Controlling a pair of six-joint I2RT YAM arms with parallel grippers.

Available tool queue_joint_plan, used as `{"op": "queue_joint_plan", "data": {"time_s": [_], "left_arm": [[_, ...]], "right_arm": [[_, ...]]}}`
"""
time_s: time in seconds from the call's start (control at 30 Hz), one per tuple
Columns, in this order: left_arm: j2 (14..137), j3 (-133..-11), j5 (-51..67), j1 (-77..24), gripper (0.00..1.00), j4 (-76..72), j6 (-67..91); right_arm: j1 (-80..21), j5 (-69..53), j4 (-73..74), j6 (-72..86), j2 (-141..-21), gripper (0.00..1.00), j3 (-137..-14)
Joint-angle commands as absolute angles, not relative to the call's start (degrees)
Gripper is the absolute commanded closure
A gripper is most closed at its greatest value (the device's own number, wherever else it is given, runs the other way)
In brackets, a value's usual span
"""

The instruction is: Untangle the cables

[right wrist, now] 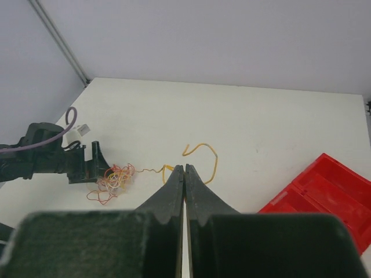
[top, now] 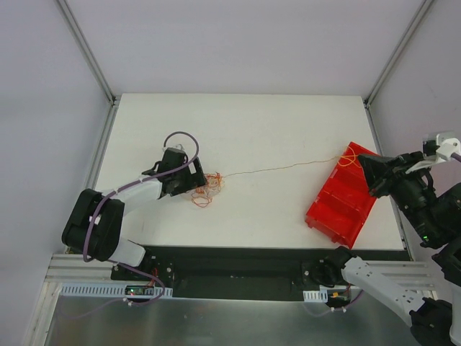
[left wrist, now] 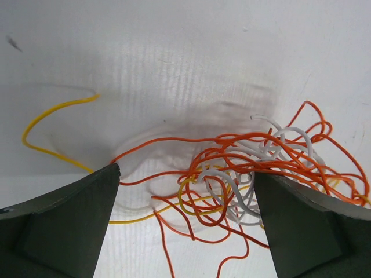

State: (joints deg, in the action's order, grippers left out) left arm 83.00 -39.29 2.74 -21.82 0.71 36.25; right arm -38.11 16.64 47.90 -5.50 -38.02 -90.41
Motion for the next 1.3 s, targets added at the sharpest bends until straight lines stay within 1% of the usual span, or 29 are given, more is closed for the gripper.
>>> {"op": "queue_joint_plan", "data": {"time_s": [0.0,0.13,0.27,0.37,0.43,0.5,0.53,0.67,0.77,0.9,0.97,1.07,1.17,1.27], "left_arm": [[81.7,-36.5,0.4,-18.8,0.01,5.0,35.0],[80.2,-35.9,1.2,-16.0,0.01,5.6,34.6],[77.9,-35.2,0.4,-15.5,0.01,6.3,34.8],[76.7,-35.3,-1.8,-14.9,0.01,6.9,34.8],[77.0,-35.8,-2.0,-14.7,0.01,7.1,34.5],[77.0,-36.2,-2.7,-14.7,0.01,7.4,34.4],[77.2,-36.6,-3.2,-14.6,0.01,7.4,34.5],[77.1,-38.8,-3.5,-14.3,0.01,8.9,35.2],[76.1,-39.0,-5.4,-14.2,0.01,9.3,35.7],[77.3,-38.8,-6.5,-13.4,0.02,9.1,35.4],[79.2,-38.9,-7.7,-12.7,0.03,8.9,34.6],[82.9,-39.8,-5.7,-10.1,0.07,8.9,34.5],[83.3,-41.1,-5.5,-9.8,0.08,8.9,34.9],[81.4,-42.3,-3.9,-9.9,0.09,9.0,35.6]], "right_arm": [[-37.9,22.9,47.7,-9.3,-36.9,1.00,-92.6],[-38.1,27.7,50.0,-11.4,-36.1,1.00,-95.8],[-38.4,29.4,49.9,-12.8,-34.1,1.00,-94.4],[-38.8,37.1,51.9,-14.2,-33.1,1.00,-95.2],[-39.7,36.9,50.7,-13.4,-31.3,1.00,-93.4],[-40.8,32.0,47.6,-12.7,-30.1,0.99,-88.9],[-41.1,31.5,47.8,-13.0,-30.7,1.00,-87.9],[-41.2,39.4,51.2,-13.5,-33.0,1.00,-87.0],[-41.1,40.8,51.8,-15.0,-31.9,1.00,-88.4],[-41.2,45.1,56.3,-15.1,-29.9,1.00,-94.2],[-41.5,45.5,57.3,-15.6,-27.4,1.00,-95.9],[-42.9,42.2,57.1,-16.1,-22.8,1.00,-96.0],[-46.2,40.5,56.5,-13.9,-20.1,1.00,-93.4],[-50.4,40.3,54.8,-10.7,-20.1,1.00,-88.3]]}}
